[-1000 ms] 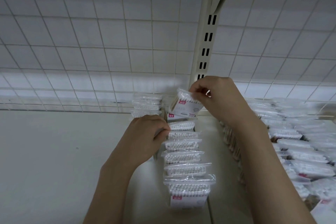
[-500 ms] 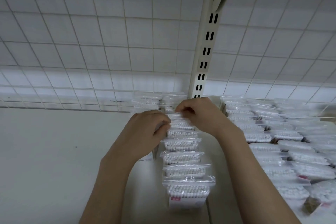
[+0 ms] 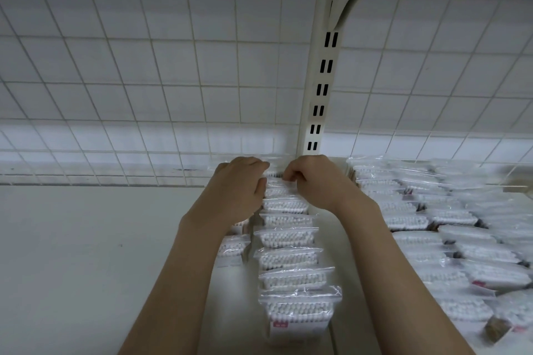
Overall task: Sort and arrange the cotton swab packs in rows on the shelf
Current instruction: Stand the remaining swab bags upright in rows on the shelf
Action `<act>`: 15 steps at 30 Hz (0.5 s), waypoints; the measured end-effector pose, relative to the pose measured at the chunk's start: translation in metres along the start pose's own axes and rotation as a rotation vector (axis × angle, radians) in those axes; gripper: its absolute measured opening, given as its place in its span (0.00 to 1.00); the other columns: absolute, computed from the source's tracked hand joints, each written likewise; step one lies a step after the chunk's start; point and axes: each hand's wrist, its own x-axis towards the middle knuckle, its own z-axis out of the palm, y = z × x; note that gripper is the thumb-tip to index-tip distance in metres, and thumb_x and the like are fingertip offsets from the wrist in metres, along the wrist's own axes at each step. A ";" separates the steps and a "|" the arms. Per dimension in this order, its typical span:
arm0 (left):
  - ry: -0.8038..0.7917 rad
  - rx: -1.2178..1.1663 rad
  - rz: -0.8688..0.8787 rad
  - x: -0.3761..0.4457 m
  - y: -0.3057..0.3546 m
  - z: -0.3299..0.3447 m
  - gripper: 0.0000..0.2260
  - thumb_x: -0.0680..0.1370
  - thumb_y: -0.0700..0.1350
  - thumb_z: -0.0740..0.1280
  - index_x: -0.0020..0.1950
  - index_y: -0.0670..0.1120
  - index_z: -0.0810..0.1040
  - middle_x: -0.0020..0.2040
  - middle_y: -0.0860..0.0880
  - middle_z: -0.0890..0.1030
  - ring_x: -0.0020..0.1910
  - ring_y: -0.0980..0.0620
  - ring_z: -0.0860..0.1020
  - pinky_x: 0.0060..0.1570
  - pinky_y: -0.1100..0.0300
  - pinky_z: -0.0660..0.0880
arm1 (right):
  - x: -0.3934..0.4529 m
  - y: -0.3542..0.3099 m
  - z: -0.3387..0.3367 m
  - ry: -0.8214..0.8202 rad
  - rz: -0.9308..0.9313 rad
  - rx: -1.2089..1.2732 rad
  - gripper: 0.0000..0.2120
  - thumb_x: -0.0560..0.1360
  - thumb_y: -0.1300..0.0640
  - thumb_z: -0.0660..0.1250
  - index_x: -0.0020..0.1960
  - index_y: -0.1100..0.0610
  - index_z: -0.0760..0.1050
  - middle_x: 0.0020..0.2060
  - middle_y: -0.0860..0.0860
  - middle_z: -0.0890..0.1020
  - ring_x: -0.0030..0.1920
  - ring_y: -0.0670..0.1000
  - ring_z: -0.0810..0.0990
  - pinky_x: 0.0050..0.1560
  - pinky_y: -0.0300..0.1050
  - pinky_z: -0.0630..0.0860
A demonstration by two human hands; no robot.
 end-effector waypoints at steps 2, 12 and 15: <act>-0.012 0.004 0.008 0.001 0.000 0.004 0.16 0.80 0.46 0.56 0.66 0.46 0.72 0.63 0.50 0.75 0.63 0.50 0.70 0.64 0.54 0.64 | -0.002 0.000 -0.001 0.014 0.017 0.055 0.17 0.74 0.69 0.56 0.52 0.58 0.80 0.54 0.52 0.81 0.54 0.52 0.78 0.58 0.47 0.74; 0.103 -0.060 0.057 0.000 -0.002 0.011 0.11 0.79 0.47 0.59 0.44 0.47 0.80 0.38 0.57 0.71 0.38 0.56 0.68 0.49 0.57 0.67 | 0.015 0.005 0.001 0.072 0.032 -0.056 0.18 0.76 0.66 0.55 0.64 0.57 0.73 0.61 0.54 0.76 0.60 0.54 0.74 0.58 0.49 0.73; 0.115 -0.047 0.052 -0.001 -0.003 0.011 0.12 0.79 0.48 0.60 0.41 0.47 0.79 0.37 0.55 0.72 0.38 0.55 0.69 0.49 0.56 0.66 | 0.020 0.005 0.004 0.013 0.057 -0.092 0.17 0.77 0.63 0.57 0.64 0.56 0.73 0.61 0.53 0.76 0.60 0.54 0.74 0.58 0.51 0.73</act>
